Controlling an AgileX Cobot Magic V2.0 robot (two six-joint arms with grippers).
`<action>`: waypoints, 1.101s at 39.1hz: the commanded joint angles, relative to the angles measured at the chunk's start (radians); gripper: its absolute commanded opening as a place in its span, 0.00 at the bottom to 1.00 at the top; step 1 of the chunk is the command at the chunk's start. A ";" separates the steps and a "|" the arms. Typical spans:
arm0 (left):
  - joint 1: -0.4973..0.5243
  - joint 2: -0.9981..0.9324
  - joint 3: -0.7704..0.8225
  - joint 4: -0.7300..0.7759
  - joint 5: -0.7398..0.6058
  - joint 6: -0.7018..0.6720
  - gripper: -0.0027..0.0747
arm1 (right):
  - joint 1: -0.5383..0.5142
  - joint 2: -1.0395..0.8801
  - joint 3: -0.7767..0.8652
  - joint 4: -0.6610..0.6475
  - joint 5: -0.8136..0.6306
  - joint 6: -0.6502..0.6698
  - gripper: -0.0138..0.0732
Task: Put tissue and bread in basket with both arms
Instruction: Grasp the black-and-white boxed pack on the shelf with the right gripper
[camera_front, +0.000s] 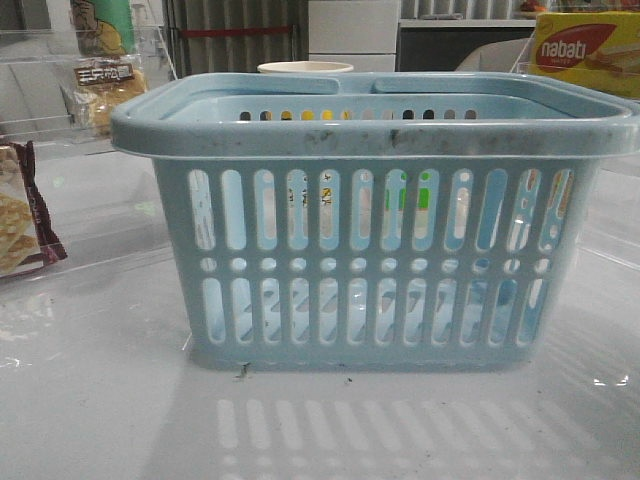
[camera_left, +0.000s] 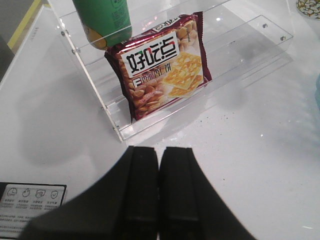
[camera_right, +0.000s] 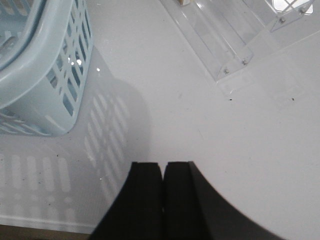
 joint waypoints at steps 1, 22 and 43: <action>-0.007 0.007 -0.036 0.002 -0.062 -0.008 0.33 | -0.006 0.003 -0.035 0.003 -0.054 -0.002 0.46; -0.007 0.007 -0.036 0.002 -0.066 -0.008 0.63 | -0.006 0.003 -0.037 -0.029 -0.045 0.003 0.83; -0.007 0.007 -0.034 -0.037 -0.066 -0.008 0.52 | -0.174 0.298 -0.330 -0.029 -0.027 0.023 0.82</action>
